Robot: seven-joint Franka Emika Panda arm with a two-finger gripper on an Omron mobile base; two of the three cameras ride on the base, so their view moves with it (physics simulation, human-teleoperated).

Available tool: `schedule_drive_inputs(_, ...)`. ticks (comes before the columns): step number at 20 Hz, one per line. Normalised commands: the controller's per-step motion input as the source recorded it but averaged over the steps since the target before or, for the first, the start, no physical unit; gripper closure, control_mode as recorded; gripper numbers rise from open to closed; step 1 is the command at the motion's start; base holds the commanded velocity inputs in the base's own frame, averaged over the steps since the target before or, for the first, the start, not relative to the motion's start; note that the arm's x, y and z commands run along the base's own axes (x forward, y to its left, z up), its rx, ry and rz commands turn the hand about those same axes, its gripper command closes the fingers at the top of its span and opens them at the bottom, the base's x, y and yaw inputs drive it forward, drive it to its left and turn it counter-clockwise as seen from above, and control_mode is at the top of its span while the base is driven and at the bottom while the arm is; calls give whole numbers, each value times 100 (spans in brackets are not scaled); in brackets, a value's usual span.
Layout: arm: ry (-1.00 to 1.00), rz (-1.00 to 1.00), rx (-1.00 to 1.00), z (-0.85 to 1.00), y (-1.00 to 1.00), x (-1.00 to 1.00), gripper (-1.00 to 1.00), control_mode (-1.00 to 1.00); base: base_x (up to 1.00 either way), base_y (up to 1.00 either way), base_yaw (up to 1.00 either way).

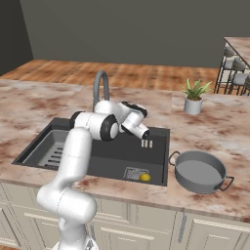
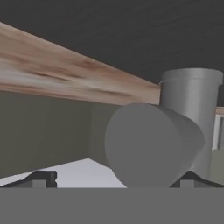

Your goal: Dump the lemon from the pot into the sink. Then turn on the water and wash the lemon. Then turn off the water and put the lemon back in the pot.

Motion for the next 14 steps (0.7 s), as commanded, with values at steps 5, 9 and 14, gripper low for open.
schedule_drive_inputs(5, 0, 0, 0, 7, 0, 21, -100, -100, 0, 0, 0)
schedule_drive_inputs(9, 0, 0, 0, 21, 0, 16, -100, -100, 0, 0, 0)
schedule_drive_inputs(14, 0, 0, 0, 15, 0, 23, -100, -100, 0, 0, 0)
